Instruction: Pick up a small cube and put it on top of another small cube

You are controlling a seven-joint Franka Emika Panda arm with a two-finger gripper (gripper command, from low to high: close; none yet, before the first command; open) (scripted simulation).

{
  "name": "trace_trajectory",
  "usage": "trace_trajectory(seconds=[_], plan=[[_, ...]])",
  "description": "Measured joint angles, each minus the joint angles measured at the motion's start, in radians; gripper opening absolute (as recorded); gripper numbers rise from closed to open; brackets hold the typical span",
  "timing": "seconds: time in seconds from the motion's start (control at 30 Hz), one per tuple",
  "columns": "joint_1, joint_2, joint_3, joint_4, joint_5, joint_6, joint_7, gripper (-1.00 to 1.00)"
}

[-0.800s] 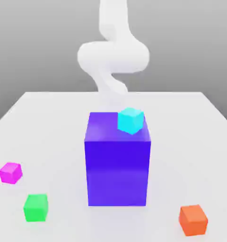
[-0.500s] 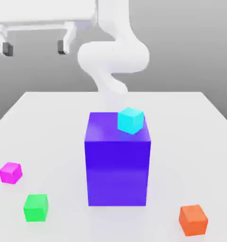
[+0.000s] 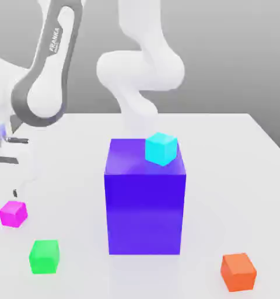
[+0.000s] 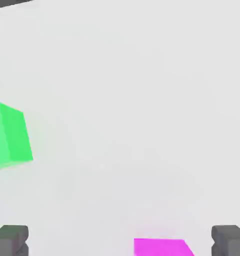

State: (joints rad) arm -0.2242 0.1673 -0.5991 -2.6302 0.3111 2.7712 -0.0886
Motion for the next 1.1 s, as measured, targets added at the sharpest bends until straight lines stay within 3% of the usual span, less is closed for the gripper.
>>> trace_trajectory(seconds=[0.27, 0.3, 0.5, 0.6, 0.8, 1.1], plan=[[-0.219, 0.219, 0.252, 0.051, 0.268, 0.139, -0.224, 0.00], [-0.237, 0.233, 0.274, 0.055, 0.284, 0.150, -0.236, -1.00], [-0.245, 0.240, 0.284, 0.057, 0.292, 0.152, -0.242, -1.00], [-0.191, 0.190, 0.216, 0.041, 0.226, 0.119, -0.191, -1.00], [-0.067, 0.031, 0.049, -0.007, -0.005, 0.020, -0.018, -1.00], [0.143, -0.076, 0.187, 0.077, -0.227, -0.138, -0.074, -1.00]])
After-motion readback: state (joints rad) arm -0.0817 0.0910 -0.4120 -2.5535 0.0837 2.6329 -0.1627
